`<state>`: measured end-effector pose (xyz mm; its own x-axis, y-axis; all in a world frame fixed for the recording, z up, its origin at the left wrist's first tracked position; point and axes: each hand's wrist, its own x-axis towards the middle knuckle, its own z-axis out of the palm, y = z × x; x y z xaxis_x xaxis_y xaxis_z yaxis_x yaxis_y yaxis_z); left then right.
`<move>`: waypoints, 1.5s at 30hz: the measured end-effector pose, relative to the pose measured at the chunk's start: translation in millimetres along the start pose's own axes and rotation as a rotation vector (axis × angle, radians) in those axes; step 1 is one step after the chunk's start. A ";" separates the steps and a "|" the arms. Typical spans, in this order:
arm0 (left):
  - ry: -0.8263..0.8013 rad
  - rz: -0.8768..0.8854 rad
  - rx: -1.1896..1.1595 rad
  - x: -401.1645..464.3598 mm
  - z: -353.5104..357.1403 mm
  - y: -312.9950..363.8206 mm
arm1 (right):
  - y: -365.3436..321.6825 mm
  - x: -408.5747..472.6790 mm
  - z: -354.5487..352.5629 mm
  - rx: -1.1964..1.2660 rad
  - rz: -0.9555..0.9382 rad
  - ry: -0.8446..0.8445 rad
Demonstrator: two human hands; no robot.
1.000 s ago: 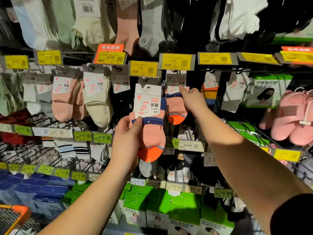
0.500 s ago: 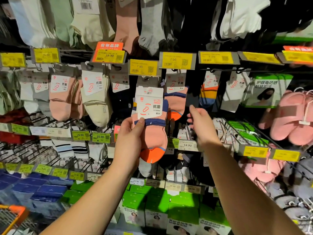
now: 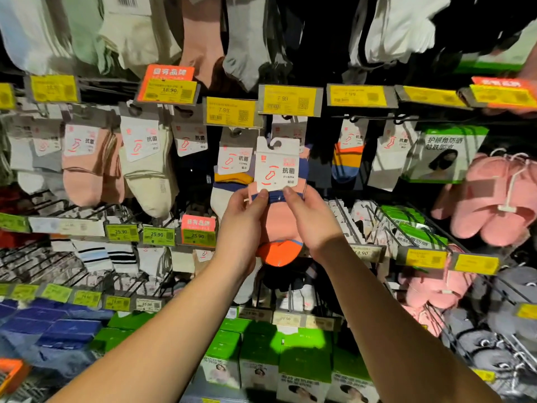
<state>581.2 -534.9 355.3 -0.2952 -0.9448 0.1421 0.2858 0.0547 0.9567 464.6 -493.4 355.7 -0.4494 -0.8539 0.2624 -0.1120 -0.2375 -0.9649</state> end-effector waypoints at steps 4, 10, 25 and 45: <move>-0.064 -0.006 0.109 15.5 11.7 10.4 | -11.6 18.5 -9.1 0.011 -0.035 0.083; -0.088 0.019 0.114 35.9 24.3 25.1 | -22.9 48.4 -14.1 0.012 -0.054 0.122; -0.046 -0.026 0.226 64.6 31.8 20.2 | -17.2 84.0 -18.2 -0.178 0.030 0.210; -0.269 -0.178 0.635 34.8 11.7 16.7 | -17.8 52.2 -23.7 -0.915 0.275 0.149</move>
<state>565.0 -563.1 379.2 -0.5262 -0.8488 -0.0509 -0.3500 0.1616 0.9227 422.1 -522.8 386.3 -0.6635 -0.7436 0.0821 -0.6045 0.4682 -0.6444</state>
